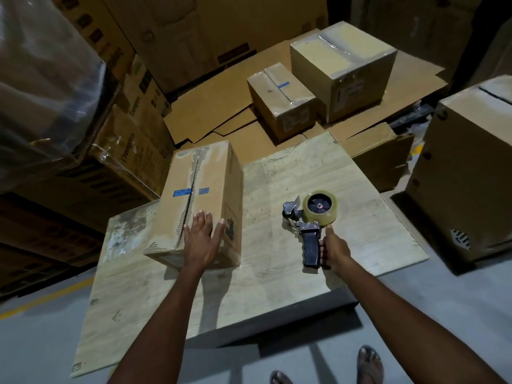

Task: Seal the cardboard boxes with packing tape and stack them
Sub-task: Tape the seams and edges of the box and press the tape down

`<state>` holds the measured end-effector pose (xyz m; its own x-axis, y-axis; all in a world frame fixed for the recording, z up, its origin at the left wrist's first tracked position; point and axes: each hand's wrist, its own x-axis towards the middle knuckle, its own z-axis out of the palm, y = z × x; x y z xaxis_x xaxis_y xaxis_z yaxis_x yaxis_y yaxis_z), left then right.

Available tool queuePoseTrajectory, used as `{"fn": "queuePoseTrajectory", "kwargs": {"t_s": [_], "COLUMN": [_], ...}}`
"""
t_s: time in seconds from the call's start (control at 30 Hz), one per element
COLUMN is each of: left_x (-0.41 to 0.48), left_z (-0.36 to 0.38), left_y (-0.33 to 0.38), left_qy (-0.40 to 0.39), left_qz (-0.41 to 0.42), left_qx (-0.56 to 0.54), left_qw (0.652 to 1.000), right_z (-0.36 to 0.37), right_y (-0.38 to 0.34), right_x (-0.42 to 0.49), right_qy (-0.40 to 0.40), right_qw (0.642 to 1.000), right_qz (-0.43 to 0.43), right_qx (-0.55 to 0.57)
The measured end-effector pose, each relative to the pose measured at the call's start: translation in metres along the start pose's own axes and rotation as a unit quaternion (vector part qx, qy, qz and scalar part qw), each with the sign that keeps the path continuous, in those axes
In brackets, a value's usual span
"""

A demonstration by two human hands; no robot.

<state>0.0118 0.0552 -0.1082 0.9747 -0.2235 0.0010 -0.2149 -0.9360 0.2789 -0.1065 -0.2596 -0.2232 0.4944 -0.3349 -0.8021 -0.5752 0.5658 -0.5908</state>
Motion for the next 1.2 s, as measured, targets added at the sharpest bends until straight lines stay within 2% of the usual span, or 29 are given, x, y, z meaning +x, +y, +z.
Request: {"fn": "queuePoseTrajectory", "kwargs": {"t_s": [0.07,0.2,0.5,0.7,0.83,0.9,1.03,1.2], "left_x": [0.000,0.002,0.003,0.008,0.010,0.008,0.006,0.006], "left_z": [-0.001,-0.003,0.000,0.000,-0.002,-0.004,-0.006,-0.009], "left_y": [0.001,-0.002,-0.005,-0.012,-0.014,-0.013,-0.009,-0.012], "left_qy": [-0.005,-0.020,-0.014,-0.026,-0.039,-0.048,-0.062,-0.052], "left_qz": [-0.003,-0.002,-0.004,0.002,0.002,0.008,0.036,0.026], "left_qx": [-0.003,-0.007,-0.001,0.015,-0.003,-0.007,-0.011,-0.050], "left_qw": [1.000,1.000,1.000,1.000,0.999,0.999,0.997,0.997], "right_z": [0.000,0.001,0.003,0.003,-0.005,-0.006,-0.002,0.027], "right_y": [-0.001,-0.003,-0.005,-0.004,-0.014,-0.026,-0.051,-0.089], "right_x": [-0.002,0.002,0.019,0.012,0.009,0.000,-0.025,-0.070], "right_qy": [-0.103,-0.226,-0.303,-0.349,-0.369,-0.362,-0.361,-0.392], "right_qw": [0.990,0.955,0.925,0.878,0.865,0.872,0.898,0.915], "right_qz": [0.056,0.109,0.098,0.128,0.173,0.184,0.153,0.069], "right_qx": [0.081,0.158,0.209,0.302,0.293,0.275,0.198,0.069]}}
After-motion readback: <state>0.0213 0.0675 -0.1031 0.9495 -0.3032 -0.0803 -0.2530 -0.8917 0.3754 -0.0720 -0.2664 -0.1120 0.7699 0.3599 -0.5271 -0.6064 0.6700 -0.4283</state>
